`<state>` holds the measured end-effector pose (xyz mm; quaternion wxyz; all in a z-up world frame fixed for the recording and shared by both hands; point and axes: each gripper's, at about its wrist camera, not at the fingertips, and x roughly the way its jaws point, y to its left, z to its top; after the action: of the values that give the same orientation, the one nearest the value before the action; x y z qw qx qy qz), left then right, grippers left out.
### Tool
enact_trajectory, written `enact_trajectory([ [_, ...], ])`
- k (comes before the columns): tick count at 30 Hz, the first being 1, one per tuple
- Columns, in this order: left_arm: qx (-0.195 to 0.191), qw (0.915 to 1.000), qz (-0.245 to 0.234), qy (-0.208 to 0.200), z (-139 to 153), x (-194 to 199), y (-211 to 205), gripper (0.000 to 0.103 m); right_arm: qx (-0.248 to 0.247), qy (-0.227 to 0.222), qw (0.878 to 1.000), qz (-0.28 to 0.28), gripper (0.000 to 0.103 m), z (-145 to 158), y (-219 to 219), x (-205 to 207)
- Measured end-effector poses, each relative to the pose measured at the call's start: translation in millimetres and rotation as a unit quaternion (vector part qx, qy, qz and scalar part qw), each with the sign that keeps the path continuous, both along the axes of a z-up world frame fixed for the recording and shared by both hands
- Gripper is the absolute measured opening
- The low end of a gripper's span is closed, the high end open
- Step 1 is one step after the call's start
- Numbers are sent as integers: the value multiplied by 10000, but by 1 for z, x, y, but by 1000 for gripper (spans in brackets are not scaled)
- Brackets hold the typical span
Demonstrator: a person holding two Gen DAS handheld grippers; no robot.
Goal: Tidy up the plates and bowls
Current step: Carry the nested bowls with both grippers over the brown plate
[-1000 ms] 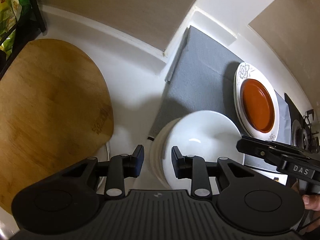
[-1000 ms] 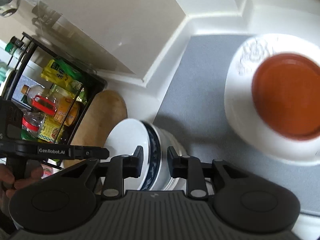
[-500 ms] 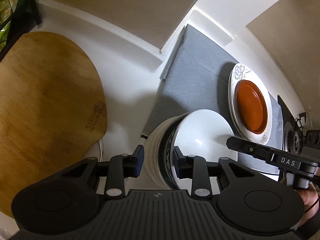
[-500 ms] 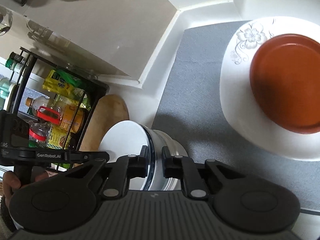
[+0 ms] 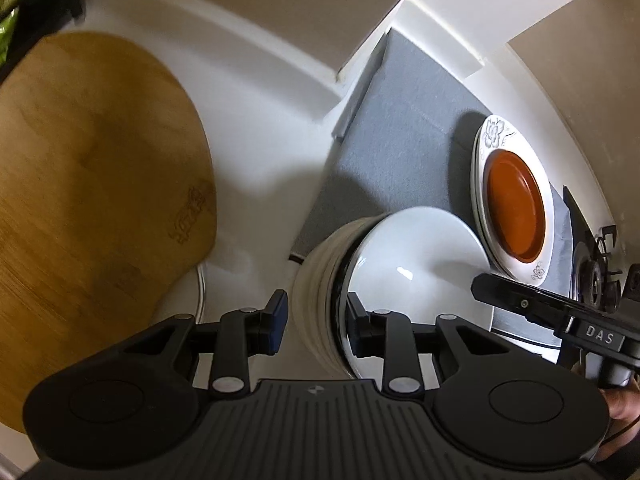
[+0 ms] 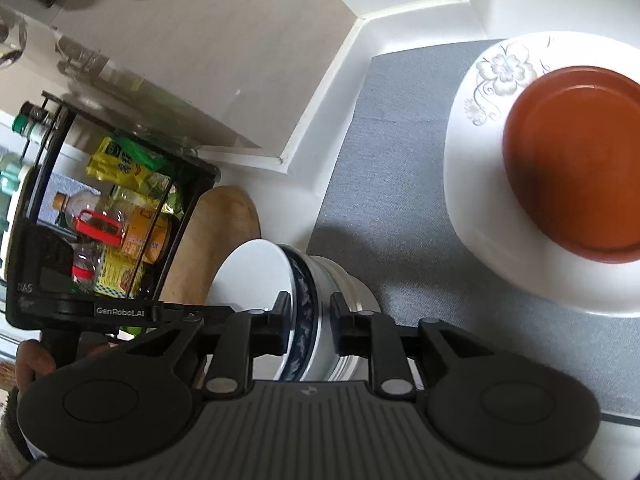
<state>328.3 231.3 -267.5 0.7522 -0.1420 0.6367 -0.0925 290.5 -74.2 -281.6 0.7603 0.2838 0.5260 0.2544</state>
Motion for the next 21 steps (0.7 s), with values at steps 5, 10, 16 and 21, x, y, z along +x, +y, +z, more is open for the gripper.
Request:
enact_trajectory([
  [5, 80, 10000, -35, -15, -9, 0, -4, 37, -214, 151, 9996, -136, 57, -7, -3, -2],
  [10, 89, 9999, 46, 46, -11, 1, 0, 44, -180, 194, 9993, -249, 65, -11, -6, -10],
  [16, 174, 9996, -115, -193, 1, -4, -1, 43, -265, -355, 9990, 118, 21, 9, 5, -20],
  [21, -27, 9999, -68, -137, 6, -5, 0, 39, -124, -316, 9994, -10, 16, 6, -1, -17],
])
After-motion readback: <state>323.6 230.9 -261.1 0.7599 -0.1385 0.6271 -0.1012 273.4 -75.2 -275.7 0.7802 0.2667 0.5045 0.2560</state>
